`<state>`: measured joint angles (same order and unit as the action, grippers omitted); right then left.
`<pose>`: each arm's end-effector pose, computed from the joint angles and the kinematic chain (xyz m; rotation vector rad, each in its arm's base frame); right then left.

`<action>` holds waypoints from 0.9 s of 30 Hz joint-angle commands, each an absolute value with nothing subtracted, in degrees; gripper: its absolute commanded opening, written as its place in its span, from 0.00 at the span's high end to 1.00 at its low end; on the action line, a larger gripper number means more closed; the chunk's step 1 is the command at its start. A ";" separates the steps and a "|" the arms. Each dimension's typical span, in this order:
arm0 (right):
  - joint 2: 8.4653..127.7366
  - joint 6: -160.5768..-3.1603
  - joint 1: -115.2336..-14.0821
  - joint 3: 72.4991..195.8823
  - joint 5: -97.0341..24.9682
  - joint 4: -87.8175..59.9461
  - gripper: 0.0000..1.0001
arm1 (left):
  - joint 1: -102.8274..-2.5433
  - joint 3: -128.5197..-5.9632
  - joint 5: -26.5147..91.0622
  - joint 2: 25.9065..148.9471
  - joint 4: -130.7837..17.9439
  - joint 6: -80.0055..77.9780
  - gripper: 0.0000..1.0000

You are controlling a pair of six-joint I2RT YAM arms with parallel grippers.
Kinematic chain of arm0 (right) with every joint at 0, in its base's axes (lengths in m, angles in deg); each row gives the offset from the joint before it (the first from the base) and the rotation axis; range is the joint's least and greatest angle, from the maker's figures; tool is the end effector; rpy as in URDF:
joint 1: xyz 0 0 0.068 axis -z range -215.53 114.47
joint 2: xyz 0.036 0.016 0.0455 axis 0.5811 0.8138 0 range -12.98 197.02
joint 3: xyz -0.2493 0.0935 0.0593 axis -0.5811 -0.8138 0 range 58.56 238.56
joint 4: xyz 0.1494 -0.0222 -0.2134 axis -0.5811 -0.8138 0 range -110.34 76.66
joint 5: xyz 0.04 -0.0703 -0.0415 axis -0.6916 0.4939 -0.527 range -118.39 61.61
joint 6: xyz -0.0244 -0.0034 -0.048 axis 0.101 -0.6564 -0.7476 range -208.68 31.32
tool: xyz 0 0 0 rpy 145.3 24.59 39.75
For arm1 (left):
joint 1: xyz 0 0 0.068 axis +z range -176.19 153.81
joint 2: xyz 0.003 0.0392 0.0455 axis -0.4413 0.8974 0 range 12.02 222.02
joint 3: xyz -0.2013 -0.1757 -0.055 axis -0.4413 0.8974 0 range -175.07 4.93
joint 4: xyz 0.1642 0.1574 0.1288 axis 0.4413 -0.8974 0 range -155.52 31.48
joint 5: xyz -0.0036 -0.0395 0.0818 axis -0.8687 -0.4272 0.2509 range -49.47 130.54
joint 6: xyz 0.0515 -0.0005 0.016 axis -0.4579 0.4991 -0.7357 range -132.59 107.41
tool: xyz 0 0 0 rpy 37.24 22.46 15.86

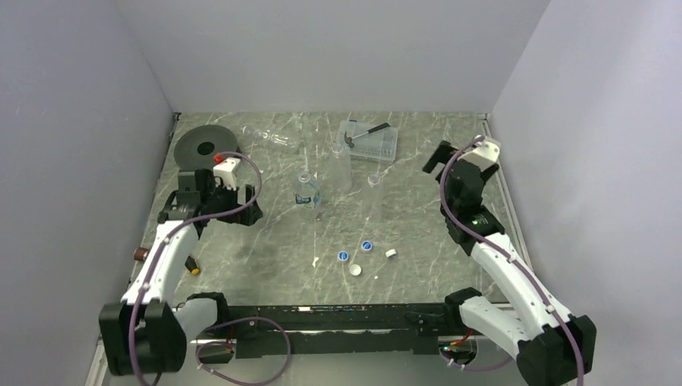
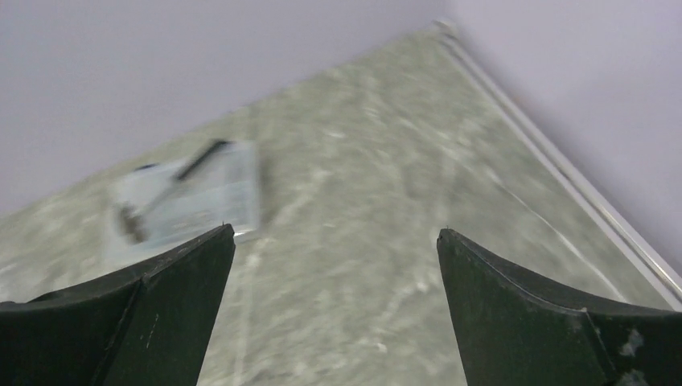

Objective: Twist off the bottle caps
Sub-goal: Reset both arms

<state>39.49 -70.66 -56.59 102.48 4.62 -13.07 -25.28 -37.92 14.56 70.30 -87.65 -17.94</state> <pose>0.2059 0.0584 0.3308 0.3765 1.6493 0.0166 0.2090 -0.0124 0.2563 0.3094 2.2773 -0.4745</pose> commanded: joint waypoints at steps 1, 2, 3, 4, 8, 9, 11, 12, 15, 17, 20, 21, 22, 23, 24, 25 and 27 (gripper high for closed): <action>41.98 -62.83 -52.89 94.23 23.62 -8.90 0.00 | -21.06 -40.35 15.25 77.59 -80.40 -20.05 0.01; 42.52 -63.63 -52.59 90.70 26.80 -3.18 0.00 | -20.25 -40.97 14.93 79.35 -79.95 -20.66 0.00; 43.09 -63.54 -52.32 87.45 30.79 1.96 0.00 | -19.50 -41.27 15.00 80.63 -78.90 -20.87 0.01; 43.58 -63.37 -52.16 85.13 33.73 5.77 0.00 | -18.77 -41.36 15.15 81.66 -77.90 -21.01 0.01; 46.97 -71.33 -49.38 79.49 30.69 18.46 0.00 | -15.80 -40.33 15.81 84.09 -73.72 -20.75 0.01; 48.20 -71.41 -49.09 79.44 30.95 19.01 0.00 | -14.94 -39.69 15.57 84.76 -72.06 -20.84 0.01; 50.33 -72.61 -48.39 77.46 30.32 24.37 0.00 | -13.25 -38.30 15.00 86.14 -68.14 -20.50 0.01; 51.54 -74.28 -48.10 76.01 28.06 28.40 0.00 | -12.59 -37.44 15.23 86.87 -65.81 -19.47 0.01; 56.41 -75.71 -47.66 76.02 26.84 31.08 0.00 | -10.96 -35.45 14.09 89.29 -61.04 -17.64 0.01; 59.02 -76.38 -47.66 76.08 26.59 32.19 0.00 | -10.71 -33.22 15.39 90.56 -56.06 -16.65 0.01; 61.34 -75.34 -47.66 75.70 27.18 33.35 0.00 | -10.22 -27.51 15.09 90.67 -44.74 -15.91 0.00; 62.24 -75.02 -47.66 75.57 27.91 33.92 0.00 | -10.20 -26.38 14.94 90.42 -41.22 -15.52 0.01; 63.07 -75.13 -47.70 75.48 28.92 35.16 0.00 | -10.22 -24.07 14.62 90.11 -38.05 -15.16 0.01; 63.40 -74.60 -47.74 75.32 30.54 36.06 0.00 | -10.21 -22.48 14.37 89.81 -34.75 -14.91 0.01; 63.51 -73.41 -47.75 75.23 32.42 36.21 0.00 | -10.19 -20.95 14.39 89.51 -31.78 -14.61 0.01; 63.38 -72.29 -47.75 74.88 33.65 36.41 0.00 | -10.20 -19.45 14.45 89.34 -28.49 -14.47 0.01; 63.39 -72.00 -47.75 73.80 34.50 38.07 0.00 | -10.20 -17.24 14.77 89.26 -22.59 -14.13 0.01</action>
<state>63.55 -74.16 -47.93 75.33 29.50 31.13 -10.46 -20.31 15.43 90.69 -41.33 -15.77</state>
